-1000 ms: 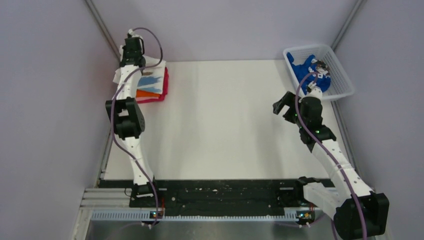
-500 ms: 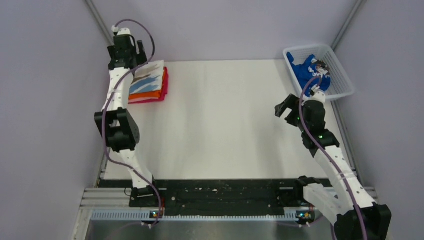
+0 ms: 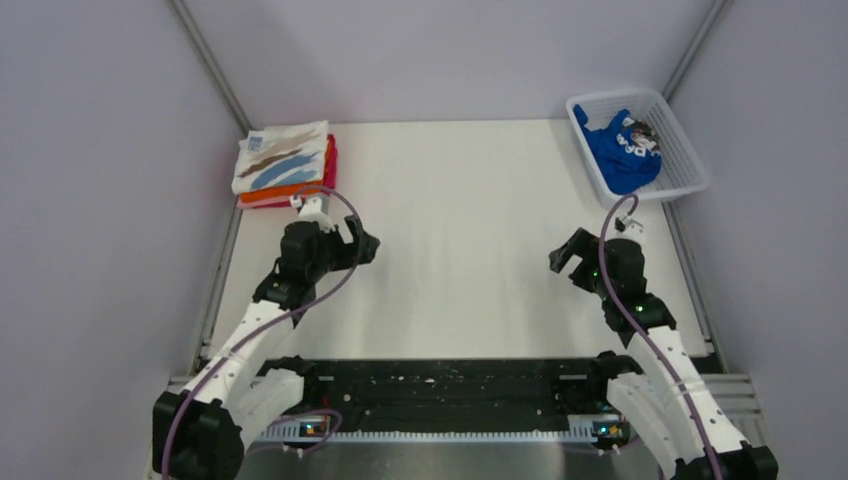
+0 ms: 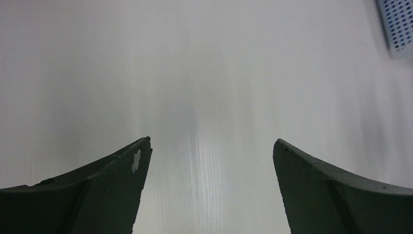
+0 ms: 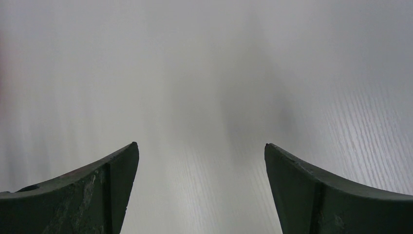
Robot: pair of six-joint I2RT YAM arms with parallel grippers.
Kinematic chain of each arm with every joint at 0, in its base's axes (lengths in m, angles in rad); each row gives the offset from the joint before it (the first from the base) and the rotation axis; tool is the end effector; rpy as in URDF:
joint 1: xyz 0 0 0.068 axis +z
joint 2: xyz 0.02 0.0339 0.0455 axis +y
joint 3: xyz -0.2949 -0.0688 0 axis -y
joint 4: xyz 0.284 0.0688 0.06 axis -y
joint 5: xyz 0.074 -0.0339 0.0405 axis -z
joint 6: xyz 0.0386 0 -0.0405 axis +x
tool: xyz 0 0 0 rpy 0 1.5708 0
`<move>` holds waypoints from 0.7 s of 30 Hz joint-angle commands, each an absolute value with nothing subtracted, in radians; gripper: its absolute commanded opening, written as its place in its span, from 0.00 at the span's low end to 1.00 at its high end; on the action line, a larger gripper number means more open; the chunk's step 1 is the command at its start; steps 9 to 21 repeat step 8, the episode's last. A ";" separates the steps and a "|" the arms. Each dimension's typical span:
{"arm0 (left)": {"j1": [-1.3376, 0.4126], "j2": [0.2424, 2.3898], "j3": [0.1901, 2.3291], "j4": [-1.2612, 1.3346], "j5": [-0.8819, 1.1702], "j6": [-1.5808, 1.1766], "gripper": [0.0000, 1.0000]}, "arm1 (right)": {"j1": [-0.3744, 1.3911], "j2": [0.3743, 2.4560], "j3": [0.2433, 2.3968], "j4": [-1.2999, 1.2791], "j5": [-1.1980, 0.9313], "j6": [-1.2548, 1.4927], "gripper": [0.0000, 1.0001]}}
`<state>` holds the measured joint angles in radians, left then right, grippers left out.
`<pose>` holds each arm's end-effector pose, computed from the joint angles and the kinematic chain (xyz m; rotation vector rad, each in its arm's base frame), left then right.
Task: Fold and stack the t-shirts
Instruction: Reset both arms
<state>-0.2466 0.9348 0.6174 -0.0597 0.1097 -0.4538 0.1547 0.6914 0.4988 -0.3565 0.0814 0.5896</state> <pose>0.2296 -0.0622 0.2777 -0.1318 1.9843 -0.5658 0.1773 0.0245 0.2474 0.5089 2.0770 0.3546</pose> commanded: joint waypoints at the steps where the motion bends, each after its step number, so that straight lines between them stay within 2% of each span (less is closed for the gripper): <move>1: -0.249 0.831 0.498 -0.114 0.077 -0.547 0.99 | 0.153 0.638 0.430 -0.372 0.069 0.638 0.99; 4: -0.249 0.751 0.441 -0.127 0.047 -0.557 0.99 | 0.153 0.609 0.389 -0.358 0.063 0.657 0.99; 8: -0.249 0.700 0.467 -0.159 0.010 -0.551 0.99 | 0.153 0.588 0.392 -0.340 0.053 0.656 0.99; 21: -0.249 0.700 0.467 -0.159 0.010 -0.551 0.99 | 0.153 0.588 0.392 -0.340 0.053 0.656 0.99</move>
